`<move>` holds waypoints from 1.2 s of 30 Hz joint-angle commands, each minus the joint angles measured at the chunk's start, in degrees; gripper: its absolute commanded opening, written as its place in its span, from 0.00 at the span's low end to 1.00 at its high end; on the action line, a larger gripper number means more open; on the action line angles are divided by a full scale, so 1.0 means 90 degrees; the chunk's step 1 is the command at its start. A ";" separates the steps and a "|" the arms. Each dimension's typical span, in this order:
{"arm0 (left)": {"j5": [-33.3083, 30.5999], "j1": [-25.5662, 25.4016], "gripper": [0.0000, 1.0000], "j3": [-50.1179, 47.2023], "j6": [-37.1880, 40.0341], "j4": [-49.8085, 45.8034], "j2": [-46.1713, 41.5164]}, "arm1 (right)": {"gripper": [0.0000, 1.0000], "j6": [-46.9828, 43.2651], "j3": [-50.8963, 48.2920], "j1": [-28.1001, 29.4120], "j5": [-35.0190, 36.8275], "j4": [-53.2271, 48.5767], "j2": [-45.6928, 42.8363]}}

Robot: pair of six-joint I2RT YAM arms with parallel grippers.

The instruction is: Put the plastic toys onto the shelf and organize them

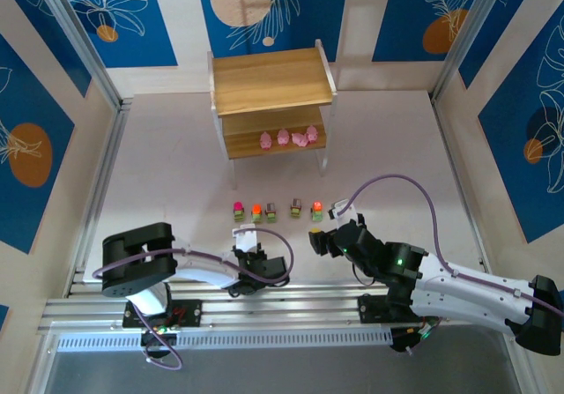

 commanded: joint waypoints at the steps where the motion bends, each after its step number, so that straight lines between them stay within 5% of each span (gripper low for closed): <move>1: -0.0032 0.0090 0.28 0.0129 0.0254 0.0034 -0.0215 | 0.88 0.0060 -0.0013 0.0045 0.0160 0.0049 -0.0053; 16: -0.0209 0.0288 0.25 0.0606 0.1164 -0.0341 -0.0870 | 0.88 -0.0151 -0.0033 0.0252 0.0052 0.0208 -0.0054; 36: 0.0188 0.1538 0.26 0.1366 0.3275 -0.0342 -0.2049 | 0.89 -0.0354 -0.0076 0.0426 -0.0085 0.0416 -0.0043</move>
